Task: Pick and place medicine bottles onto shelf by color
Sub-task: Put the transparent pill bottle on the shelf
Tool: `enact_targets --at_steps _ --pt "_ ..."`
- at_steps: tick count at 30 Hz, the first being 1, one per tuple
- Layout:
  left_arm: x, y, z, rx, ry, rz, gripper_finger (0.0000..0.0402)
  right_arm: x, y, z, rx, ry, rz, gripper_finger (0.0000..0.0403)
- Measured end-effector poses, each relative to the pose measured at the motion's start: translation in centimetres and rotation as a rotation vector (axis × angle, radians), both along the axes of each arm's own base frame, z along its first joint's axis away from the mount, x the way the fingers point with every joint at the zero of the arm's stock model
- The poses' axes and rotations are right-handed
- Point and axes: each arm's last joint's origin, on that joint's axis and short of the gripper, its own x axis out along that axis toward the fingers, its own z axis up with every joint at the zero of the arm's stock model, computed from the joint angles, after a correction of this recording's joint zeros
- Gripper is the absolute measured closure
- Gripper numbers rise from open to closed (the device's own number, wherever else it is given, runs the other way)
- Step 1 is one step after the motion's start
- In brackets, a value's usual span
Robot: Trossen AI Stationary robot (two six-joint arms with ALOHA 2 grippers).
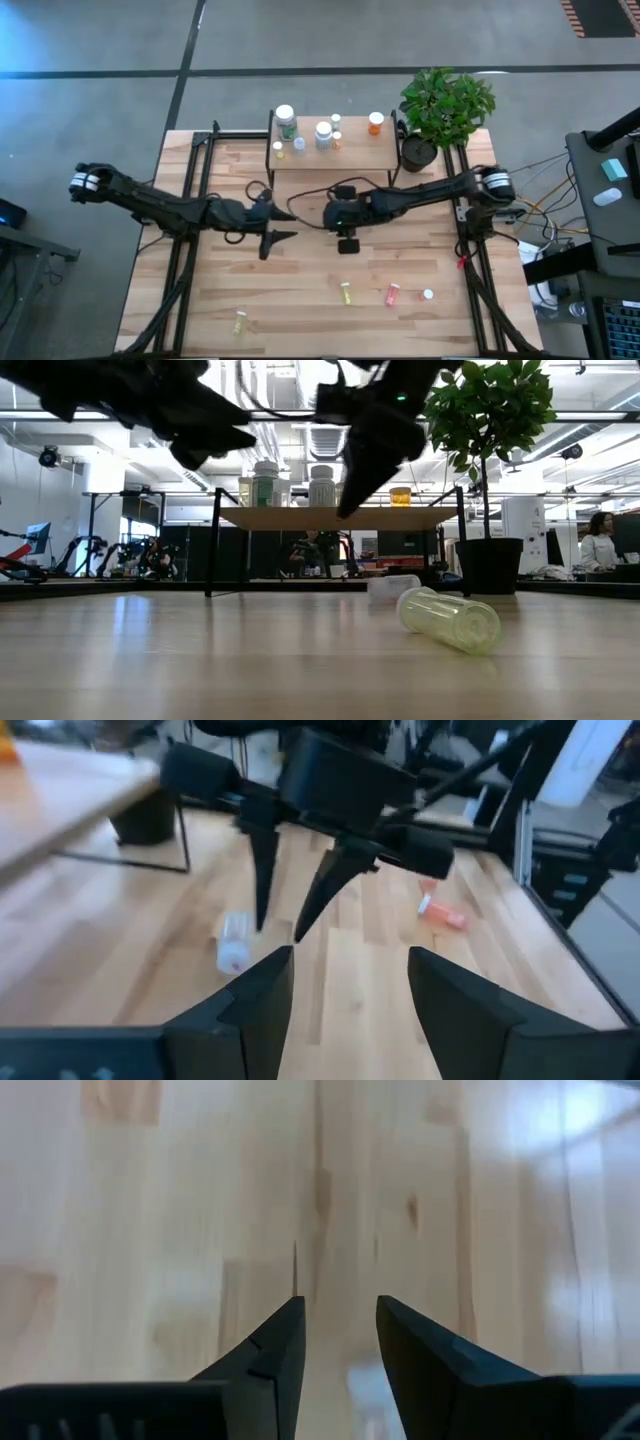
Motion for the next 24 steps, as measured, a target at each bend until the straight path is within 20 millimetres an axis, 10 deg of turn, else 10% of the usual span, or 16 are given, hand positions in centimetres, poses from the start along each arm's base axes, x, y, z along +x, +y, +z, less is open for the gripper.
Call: enact_targets --at_steps 11,24 --pt "-4.2 1.1 -0.6 0.013 -0.331 0.039 0.0219 -6.9 -3.6 0.3 0.074 -0.135 -0.088 0.0274" --pt "-3.9 1.6 -1.3 0.033 -0.304 0.069 0.0219 -3.6 -4.8 -1.8 -0.004 0.122 0.145 0.0154"
